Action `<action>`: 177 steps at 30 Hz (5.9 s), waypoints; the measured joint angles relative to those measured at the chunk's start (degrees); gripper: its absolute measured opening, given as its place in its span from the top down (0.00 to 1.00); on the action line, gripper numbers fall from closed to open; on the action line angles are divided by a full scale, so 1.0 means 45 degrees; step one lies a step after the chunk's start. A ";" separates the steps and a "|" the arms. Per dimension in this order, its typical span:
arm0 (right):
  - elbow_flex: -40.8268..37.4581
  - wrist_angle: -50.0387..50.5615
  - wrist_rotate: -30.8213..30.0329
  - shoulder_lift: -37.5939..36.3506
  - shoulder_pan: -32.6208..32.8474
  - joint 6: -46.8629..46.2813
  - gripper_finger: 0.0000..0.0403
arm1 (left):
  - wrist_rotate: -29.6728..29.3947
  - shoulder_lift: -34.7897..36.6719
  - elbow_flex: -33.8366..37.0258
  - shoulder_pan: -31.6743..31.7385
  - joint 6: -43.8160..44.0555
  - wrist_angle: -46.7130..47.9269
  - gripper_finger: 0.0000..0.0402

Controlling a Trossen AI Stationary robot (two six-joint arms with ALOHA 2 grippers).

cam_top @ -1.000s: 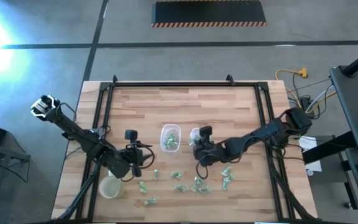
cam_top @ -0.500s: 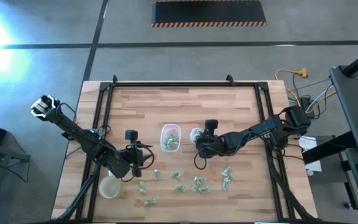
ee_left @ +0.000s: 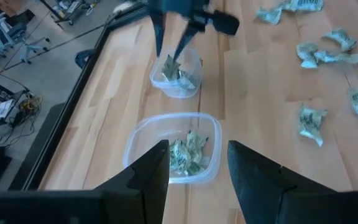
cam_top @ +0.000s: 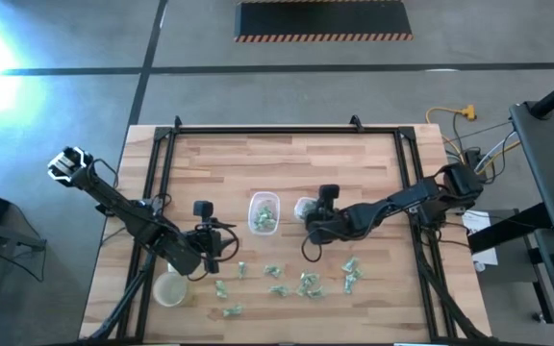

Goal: Pick and place items into bin
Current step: Put the white stevia packet into the left transparent bin, then put the white stevia packet into the right transparent bin

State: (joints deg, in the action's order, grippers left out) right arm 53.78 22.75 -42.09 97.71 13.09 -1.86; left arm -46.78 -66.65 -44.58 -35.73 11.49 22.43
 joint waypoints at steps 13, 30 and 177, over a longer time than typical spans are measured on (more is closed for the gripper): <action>-0.0095 0.0272 0.0026 -0.2417 0.1810 -0.0224 0.71 | 0.1611 -0.0445 0.0240 0.0024 0.0038 -0.0721 0.64; -0.0620 0.0284 0.0062 -0.3220 0.4292 -0.0171 0.78 | 0.6451 -0.3962 0.0529 0.0432 -0.1067 -0.3743 0.64; -0.3703 0.0540 0.6449 -0.3293 0.5856 -0.9317 0.80 | 0.7341 -0.2236 0.0617 0.6554 -0.3939 -0.4897 0.65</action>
State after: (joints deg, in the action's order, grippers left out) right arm 37.11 25.18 -13.07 82.89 39.44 -43.79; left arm -13.75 -76.71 -41.80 -6.23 -6.24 0.40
